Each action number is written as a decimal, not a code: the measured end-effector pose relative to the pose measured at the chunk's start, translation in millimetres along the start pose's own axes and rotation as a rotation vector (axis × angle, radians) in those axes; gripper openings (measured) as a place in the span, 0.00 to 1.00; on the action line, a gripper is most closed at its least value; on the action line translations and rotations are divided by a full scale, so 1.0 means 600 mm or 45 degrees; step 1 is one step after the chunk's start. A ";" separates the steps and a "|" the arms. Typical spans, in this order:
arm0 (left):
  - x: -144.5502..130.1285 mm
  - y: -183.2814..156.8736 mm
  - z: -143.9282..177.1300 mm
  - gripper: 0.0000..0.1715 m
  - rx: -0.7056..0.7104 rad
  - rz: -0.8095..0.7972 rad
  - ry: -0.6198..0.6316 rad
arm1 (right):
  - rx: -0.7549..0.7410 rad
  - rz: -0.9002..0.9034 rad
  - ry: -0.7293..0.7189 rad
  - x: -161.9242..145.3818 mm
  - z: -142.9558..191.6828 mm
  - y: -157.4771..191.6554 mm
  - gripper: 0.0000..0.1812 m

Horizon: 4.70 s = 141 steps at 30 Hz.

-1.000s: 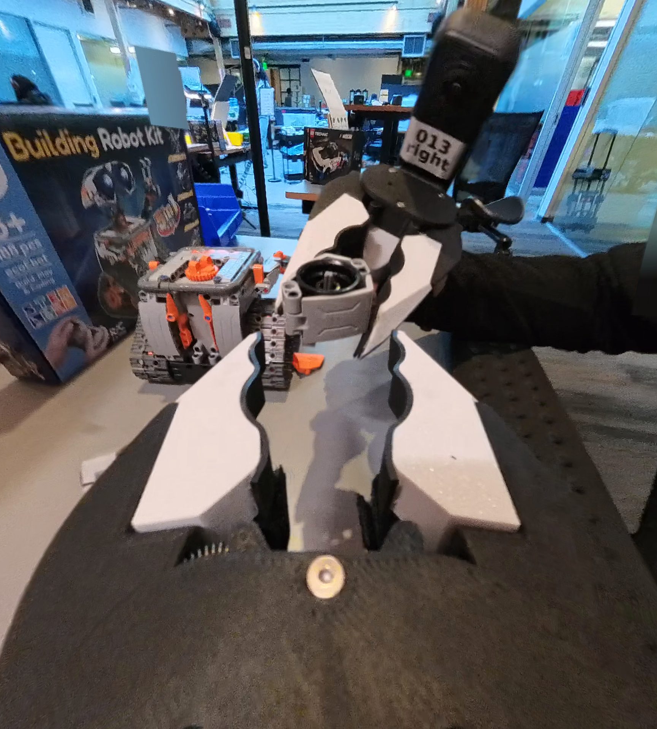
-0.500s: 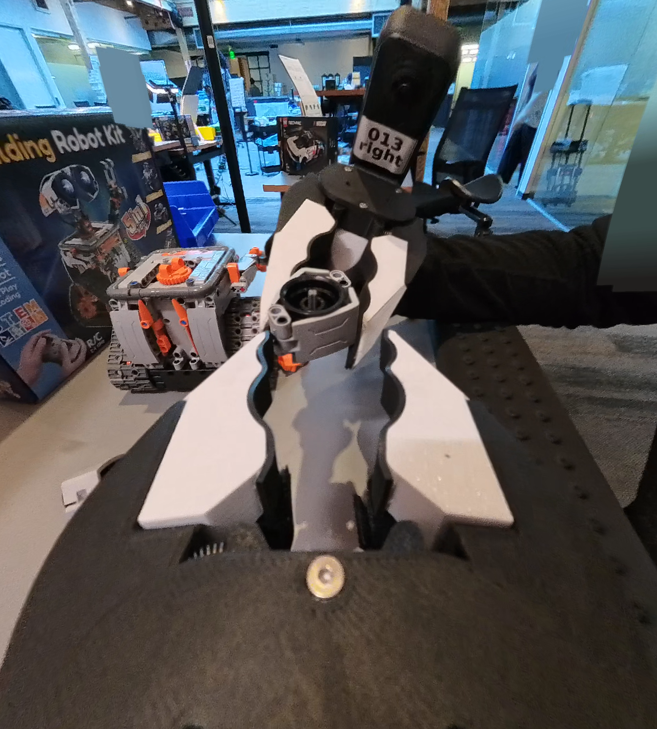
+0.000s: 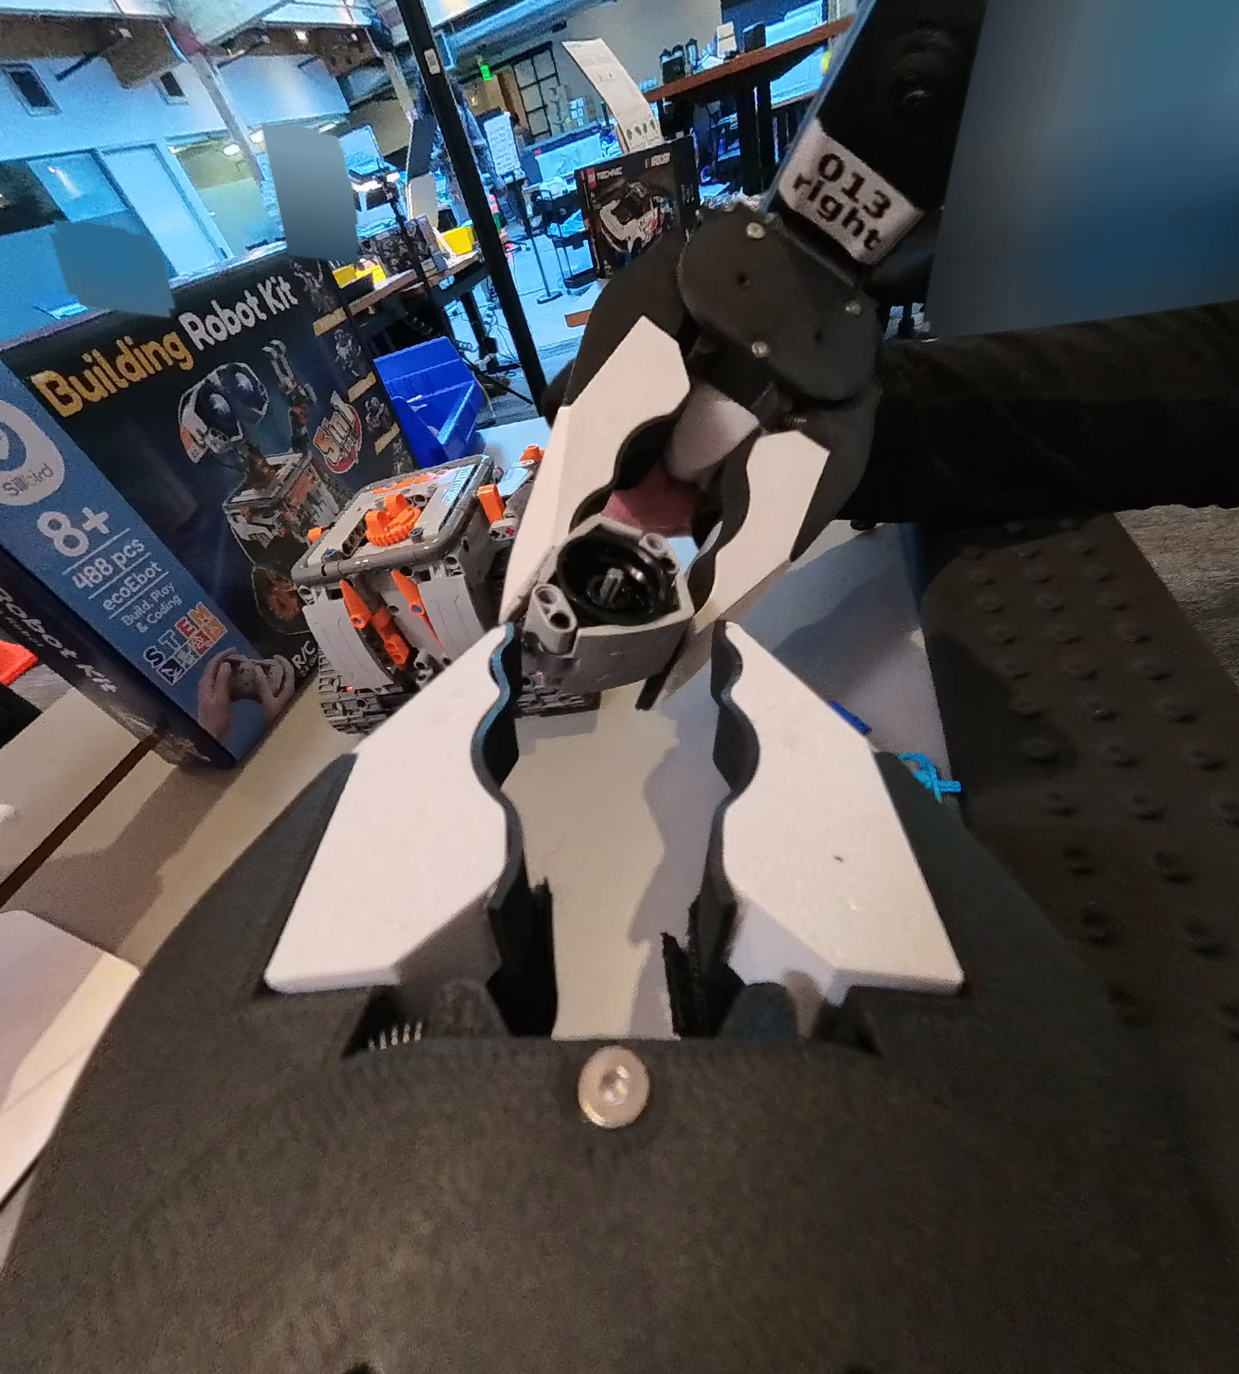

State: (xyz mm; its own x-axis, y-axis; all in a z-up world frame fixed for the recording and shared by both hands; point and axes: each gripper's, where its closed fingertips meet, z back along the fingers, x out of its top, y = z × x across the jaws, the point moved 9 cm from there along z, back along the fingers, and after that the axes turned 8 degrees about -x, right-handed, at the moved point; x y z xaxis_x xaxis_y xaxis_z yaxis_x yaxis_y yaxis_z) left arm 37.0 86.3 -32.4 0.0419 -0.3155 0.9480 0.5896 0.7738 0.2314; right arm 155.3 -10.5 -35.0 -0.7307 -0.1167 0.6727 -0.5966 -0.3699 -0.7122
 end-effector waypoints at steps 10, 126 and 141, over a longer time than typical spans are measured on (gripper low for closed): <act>0.002 -0.002 0.002 0.28 0.037 -0.063 0.021 | -0.093 0.152 0.071 -0.001 -0.004 0.004 0.22; -0.007 0.016 -0.003 0.36 -0.056 0.257 -0.026 | -0.229 0.405 0.105 0.033 -0.002 0.023 0.25; 0.026 -0.014 0.017 0.25 0.062 -0.189 -0.080 | 0.032 -0.339 -0.129 0.045 0.007 0.001 0.31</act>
State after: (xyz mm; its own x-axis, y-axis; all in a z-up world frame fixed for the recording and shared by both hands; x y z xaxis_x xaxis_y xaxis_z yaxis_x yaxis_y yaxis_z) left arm 24.6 80.2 -17.4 -0.0942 -0.3948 0.9139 0.5455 0.7474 0.3791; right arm 136.6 -17.9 -16.4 -0.5118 -0.1031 0.8529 -0.7538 -0.4225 -0.5033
